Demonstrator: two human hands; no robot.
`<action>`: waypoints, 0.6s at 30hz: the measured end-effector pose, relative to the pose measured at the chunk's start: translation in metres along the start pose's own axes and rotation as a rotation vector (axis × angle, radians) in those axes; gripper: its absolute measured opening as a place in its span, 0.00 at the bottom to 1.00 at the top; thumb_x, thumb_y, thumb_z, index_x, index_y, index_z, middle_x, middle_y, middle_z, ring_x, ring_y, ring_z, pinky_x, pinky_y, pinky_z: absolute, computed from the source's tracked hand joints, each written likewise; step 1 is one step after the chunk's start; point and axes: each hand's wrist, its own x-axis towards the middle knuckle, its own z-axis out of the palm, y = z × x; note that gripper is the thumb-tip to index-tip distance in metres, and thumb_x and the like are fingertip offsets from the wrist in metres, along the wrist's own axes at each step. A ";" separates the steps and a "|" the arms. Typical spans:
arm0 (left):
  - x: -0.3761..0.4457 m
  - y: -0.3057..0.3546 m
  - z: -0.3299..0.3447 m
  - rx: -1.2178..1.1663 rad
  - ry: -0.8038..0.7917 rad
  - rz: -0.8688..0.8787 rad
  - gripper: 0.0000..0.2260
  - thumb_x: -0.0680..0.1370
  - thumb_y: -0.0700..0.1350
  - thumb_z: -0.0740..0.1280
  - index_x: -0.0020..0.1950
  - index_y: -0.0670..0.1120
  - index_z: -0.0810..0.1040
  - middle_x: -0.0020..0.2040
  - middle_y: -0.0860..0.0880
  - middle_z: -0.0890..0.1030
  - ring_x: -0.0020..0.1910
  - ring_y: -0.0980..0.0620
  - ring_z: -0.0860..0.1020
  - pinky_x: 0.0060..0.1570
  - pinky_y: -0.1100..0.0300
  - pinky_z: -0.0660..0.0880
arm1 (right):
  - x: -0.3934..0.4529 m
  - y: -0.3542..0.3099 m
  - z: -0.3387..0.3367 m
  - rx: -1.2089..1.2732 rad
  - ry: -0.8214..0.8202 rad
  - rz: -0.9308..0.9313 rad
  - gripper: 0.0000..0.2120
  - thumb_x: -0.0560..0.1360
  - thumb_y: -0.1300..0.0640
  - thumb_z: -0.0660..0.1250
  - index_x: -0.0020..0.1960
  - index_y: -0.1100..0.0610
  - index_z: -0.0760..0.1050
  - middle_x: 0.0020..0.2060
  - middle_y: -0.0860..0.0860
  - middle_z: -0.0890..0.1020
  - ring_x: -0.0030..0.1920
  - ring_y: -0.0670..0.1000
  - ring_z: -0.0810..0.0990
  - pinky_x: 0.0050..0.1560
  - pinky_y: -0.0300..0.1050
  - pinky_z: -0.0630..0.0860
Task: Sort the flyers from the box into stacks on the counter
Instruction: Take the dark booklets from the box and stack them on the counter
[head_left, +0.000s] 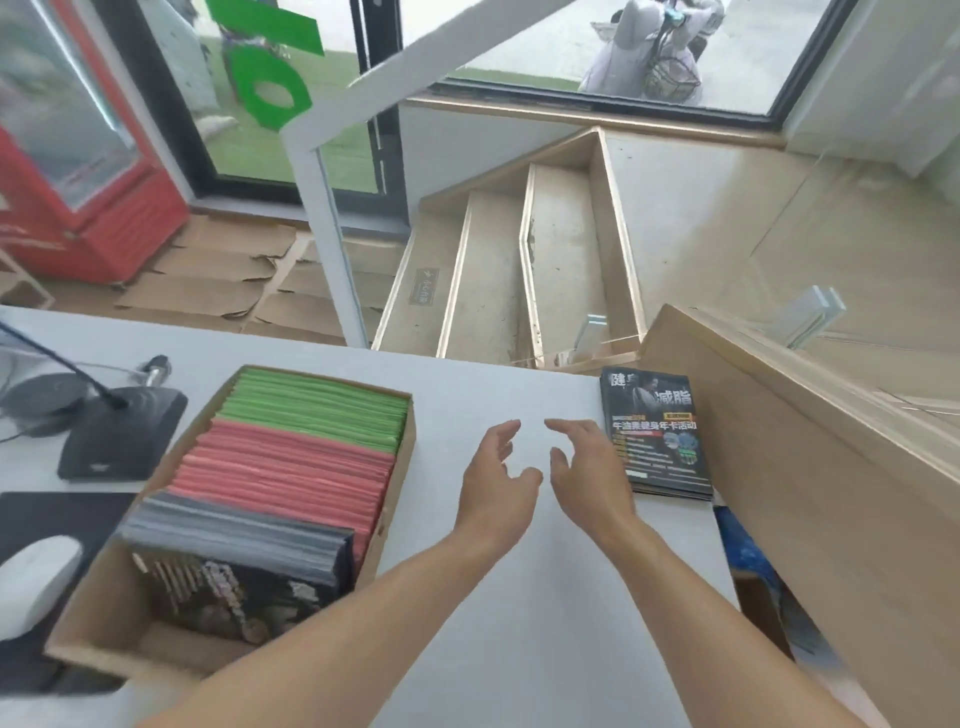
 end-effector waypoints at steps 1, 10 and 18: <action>-0.014 0.001 -0.012 -0.002 0.039 0.069 0.24 0.78 0.36 0.66 0.70 0.56 0.71 0.70 0.59 0.74 0.72 0.60 0.70 0.71 0.59 0.68 | -0.009 -0.013 0.006 0.037 -0.002 -0.039 0.17 0.80 0.60 0.63 0.67 0.48 0.76 0.63 0.44 0.76 0.66 0.49 0.73 0.66 0.47 0.71; -0.087 -0.017 -0.174 0.257 0.461 0.356 0.17 0.80 0.36 0.66 0.63 0.55 0.79 0.62 0.62 0.79 0.67 0.64 0.72 0.67 0.70 0.66 | -0.107 -0.134 0.070 0.118 -0.105 -0.638 0.10 0.77 0.56 0.71 0.57 0.48 0.83 0.48 0.41 0.82 0.52 0.46 0.77 0.56 0.43 0.73; -0.098 -0.076 -0.261 0.732 0.310 0.394 0.15 0.82 0.41 0.65 0.68 0.50 0.80 0.71 0.58 0.75 0.77 0.63 0.61 0.79 0.54 0.56 | -0.145 -0.154 0.088 -0.401 -0.031 -0.795 0.17 0.76 0.54 0.71 0.64 0.53 0.79 0.54 0.50 0.79 0.54 0.55 0.77 0.53 0.51 0.76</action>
